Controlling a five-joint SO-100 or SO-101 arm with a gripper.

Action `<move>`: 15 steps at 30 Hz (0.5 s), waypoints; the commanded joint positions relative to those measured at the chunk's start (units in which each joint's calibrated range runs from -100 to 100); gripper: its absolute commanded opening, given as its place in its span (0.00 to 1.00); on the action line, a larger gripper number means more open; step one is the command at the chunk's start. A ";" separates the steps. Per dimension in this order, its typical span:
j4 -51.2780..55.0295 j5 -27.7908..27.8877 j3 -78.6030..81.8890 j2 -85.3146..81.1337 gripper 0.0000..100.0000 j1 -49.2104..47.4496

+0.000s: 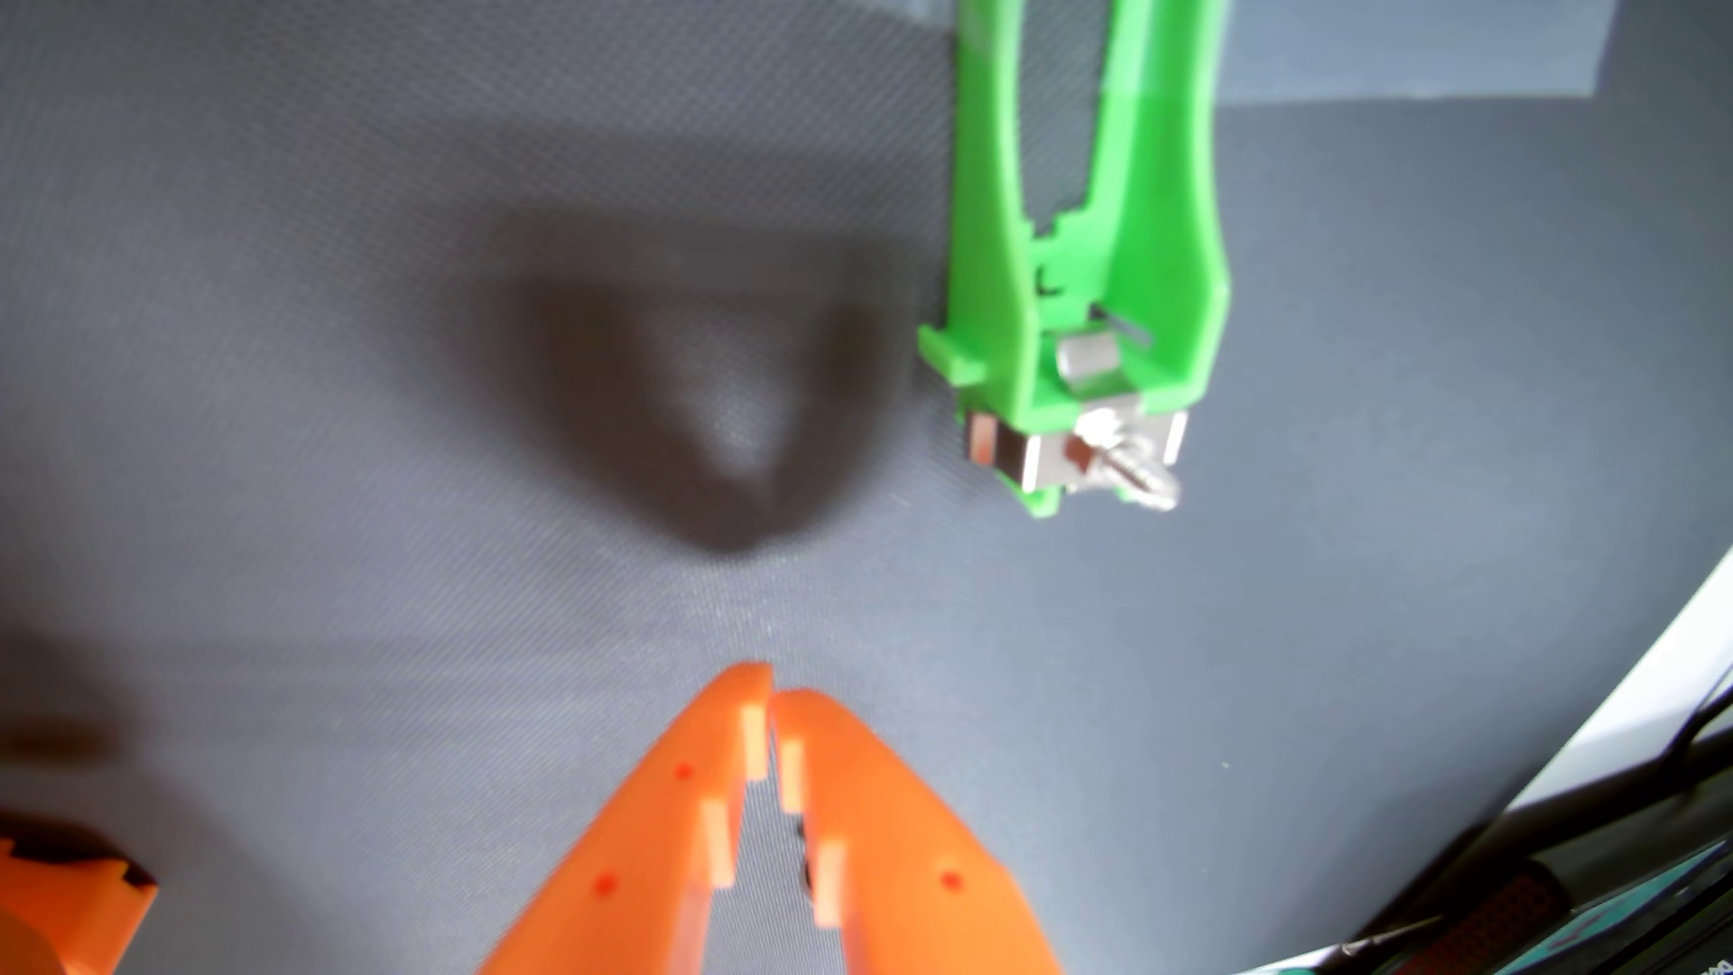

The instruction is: Insert Battery

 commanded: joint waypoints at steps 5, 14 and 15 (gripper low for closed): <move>-2.05 -0.28 2.18 -0.62 0.02 -5.12; -2.39 -0.18 2.27 -0.87 0.02 -7.95; -2.73 -0.02 2.18 -0.87 0.02 -7.48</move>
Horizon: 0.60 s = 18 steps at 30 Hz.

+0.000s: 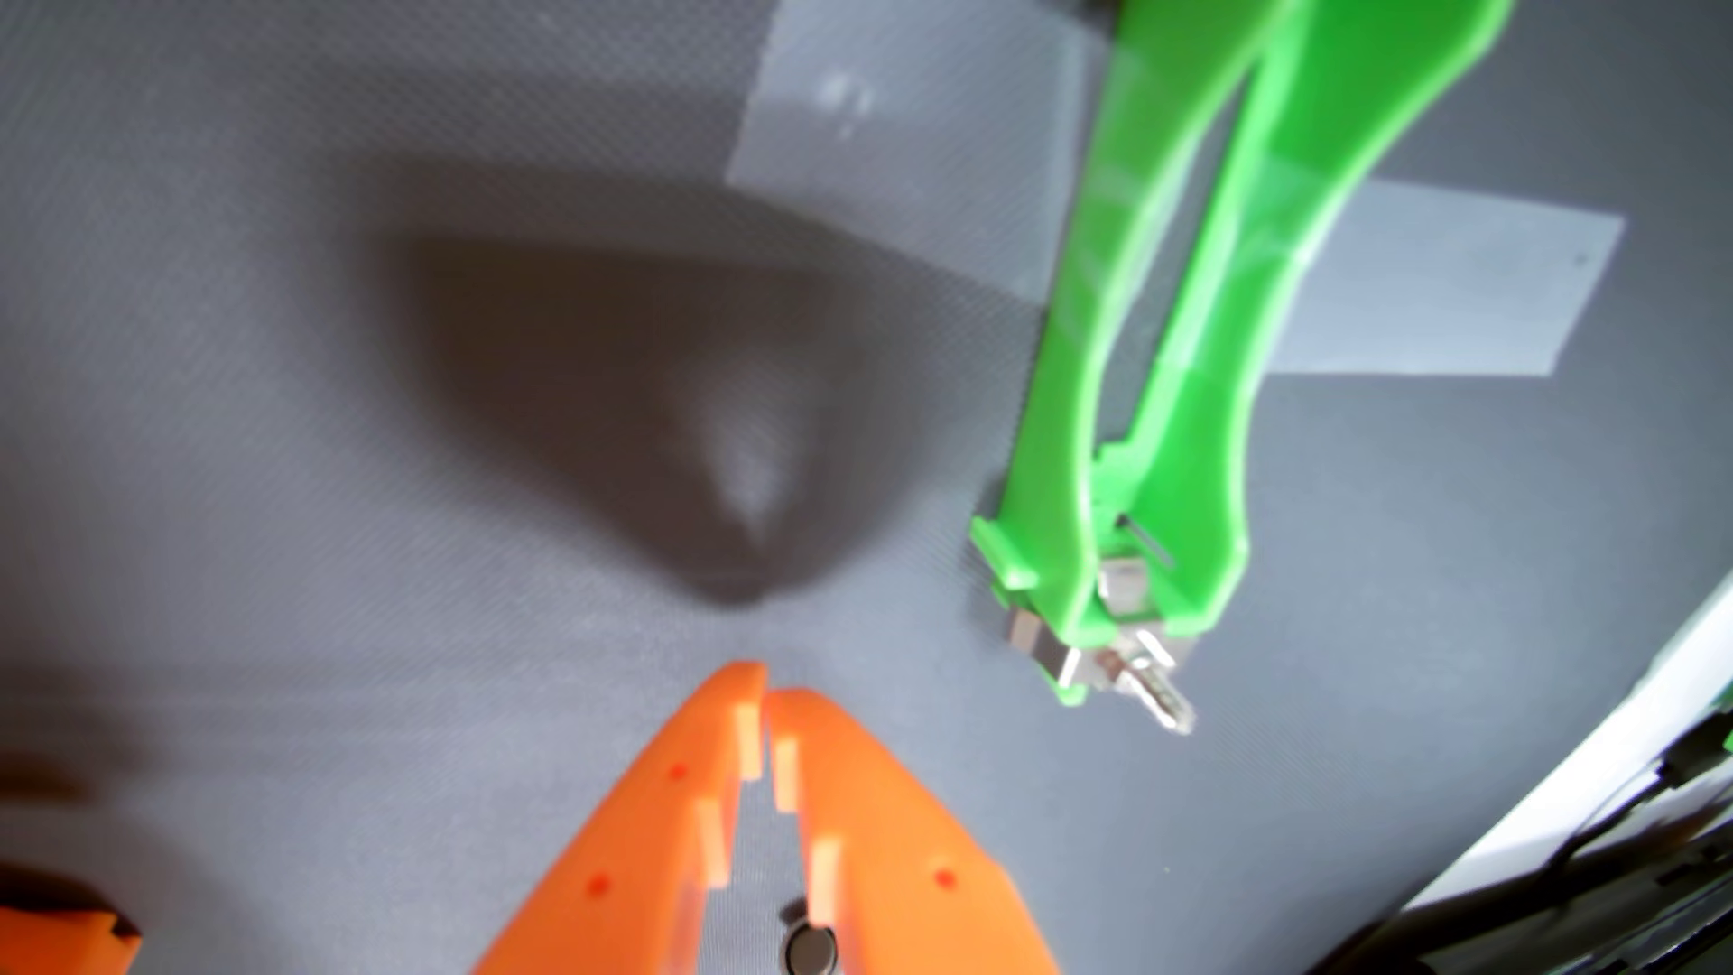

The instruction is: Insert Battery

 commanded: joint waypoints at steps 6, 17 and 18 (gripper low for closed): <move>4.19 0.03 -7.64 -0.79 0.01 4.74; 26.79 7.13 -32.32 -0.04 0.01 8.17; 28.06 8.99 -33.76 0.04 0.01 10.65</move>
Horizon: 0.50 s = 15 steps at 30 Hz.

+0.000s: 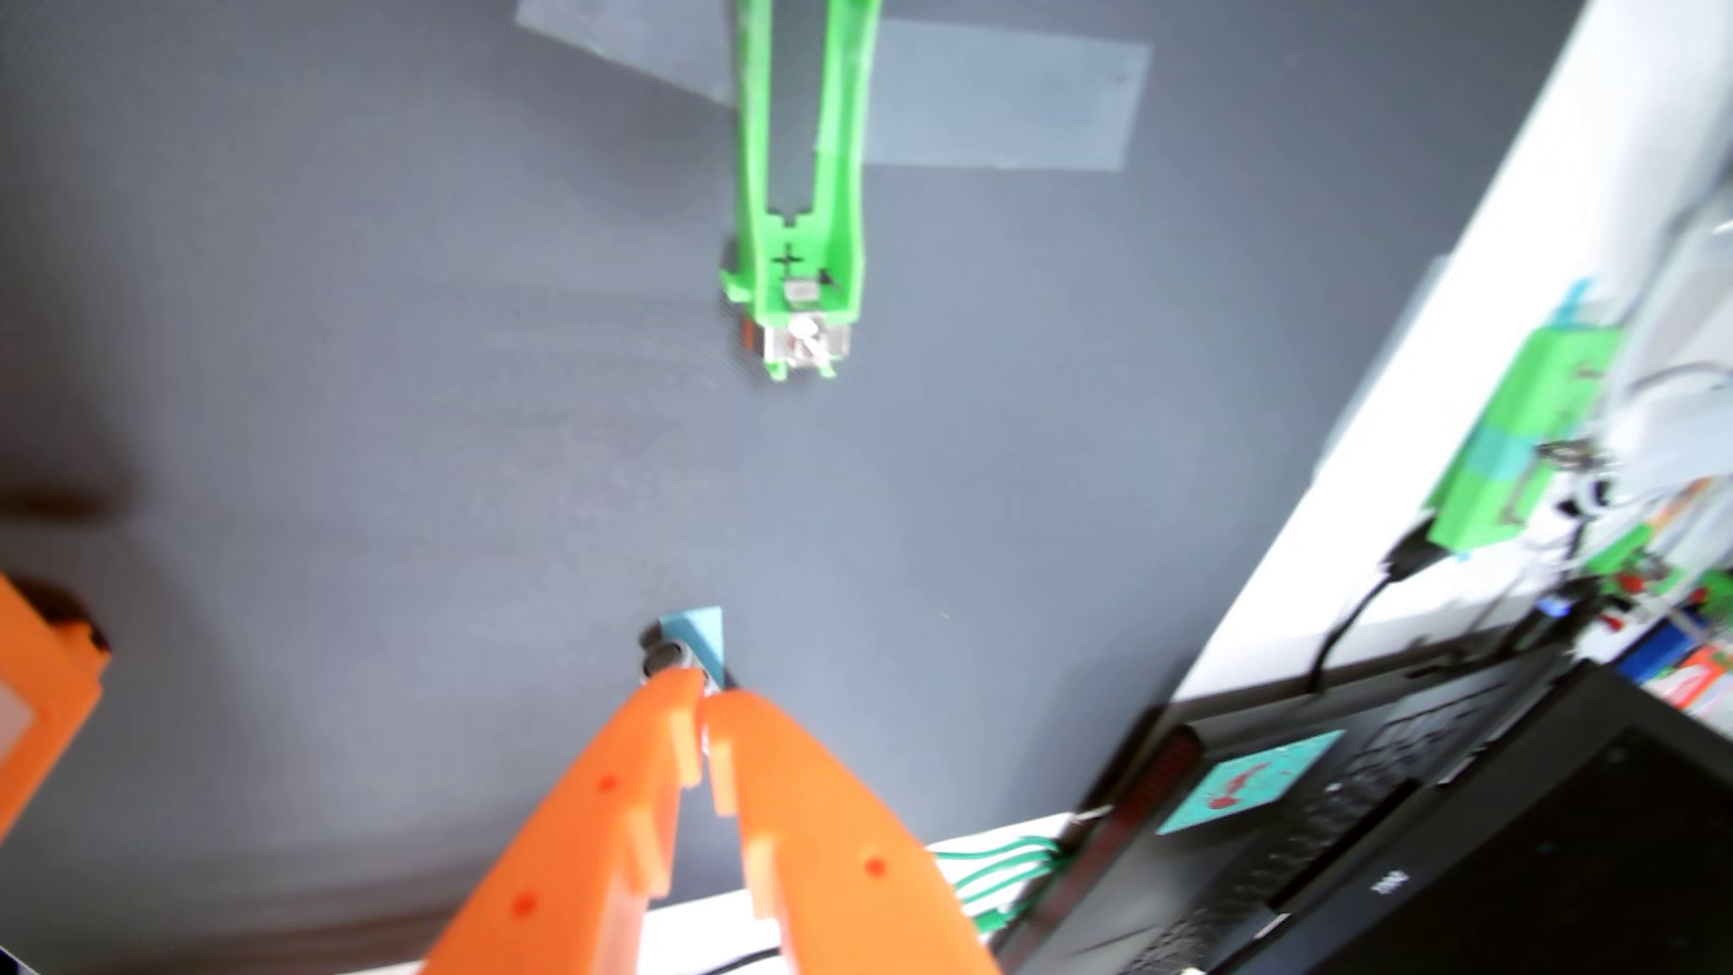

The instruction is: Insert Battery

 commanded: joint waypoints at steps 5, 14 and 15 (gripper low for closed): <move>4.72 14.43 -8.08 -0.04 0.02 17.57; -8.66 21.43 -3.93 8.88 0.02 31.03; -10.35 22.15 -4.56 11.88 0.02 30.80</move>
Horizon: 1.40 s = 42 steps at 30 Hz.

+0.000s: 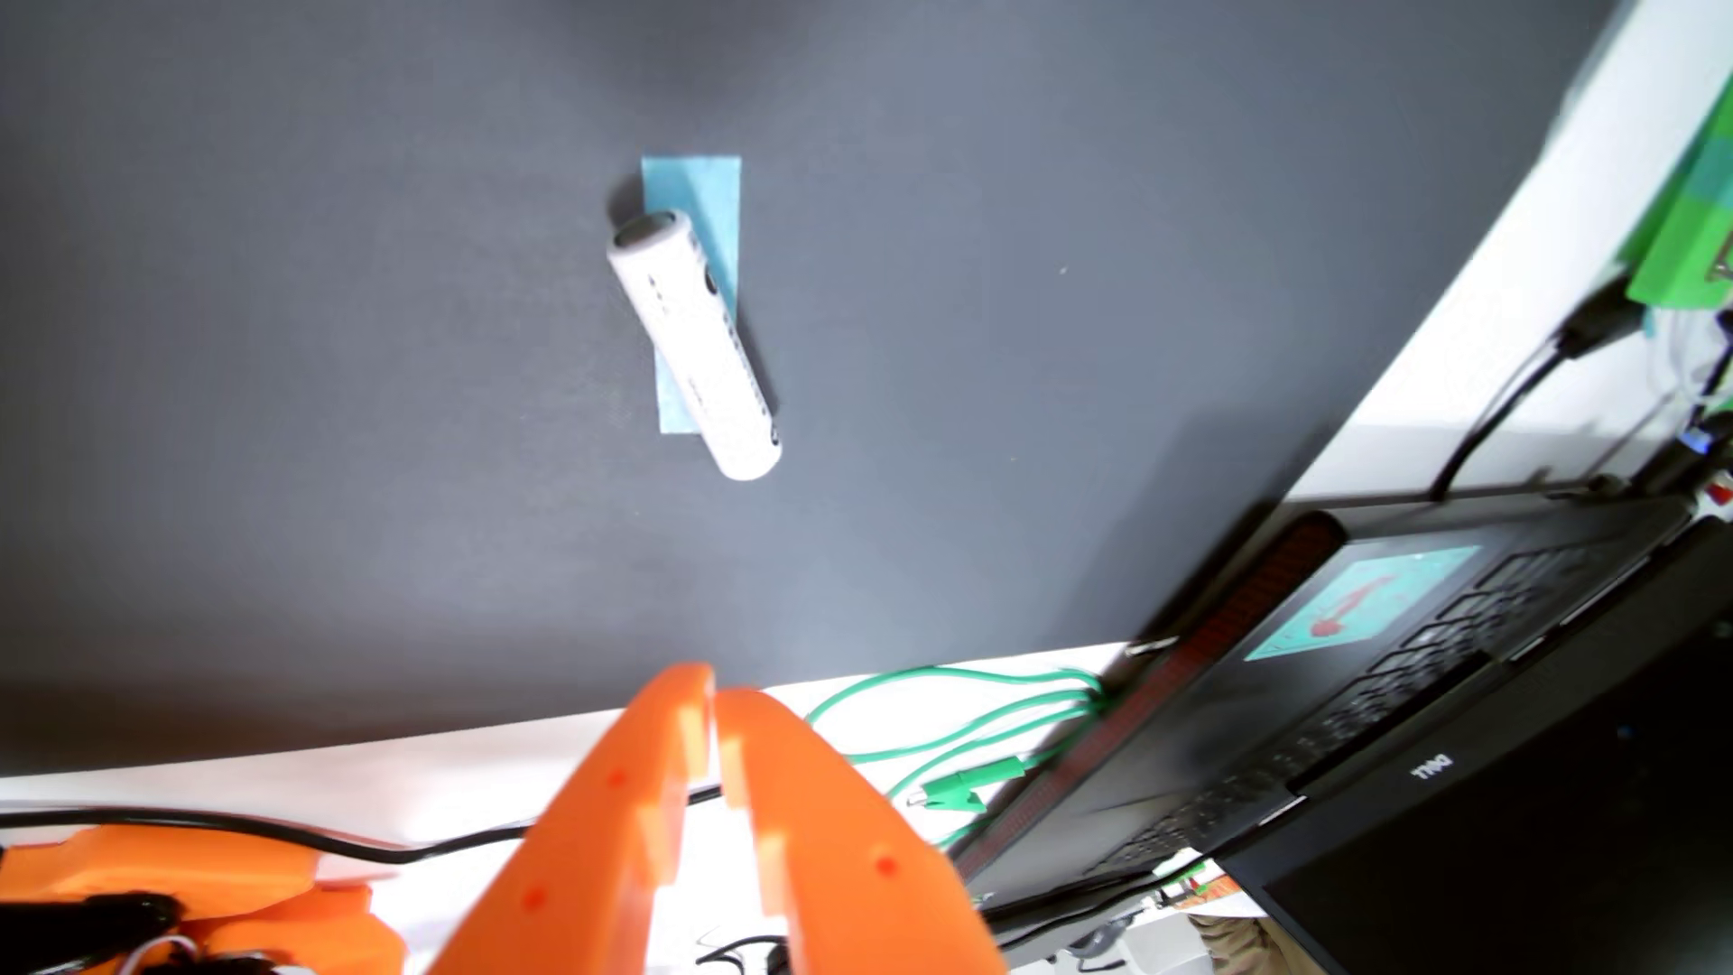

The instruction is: Insert Battery

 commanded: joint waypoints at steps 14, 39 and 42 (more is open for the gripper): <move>-5.59 6.76 -10.22 25.73 0.04 0.57; -5.42 12.02 -8.06 26.15 0.14 1.87; -5.42 12.07 -8.06 26.32 0.14 1.87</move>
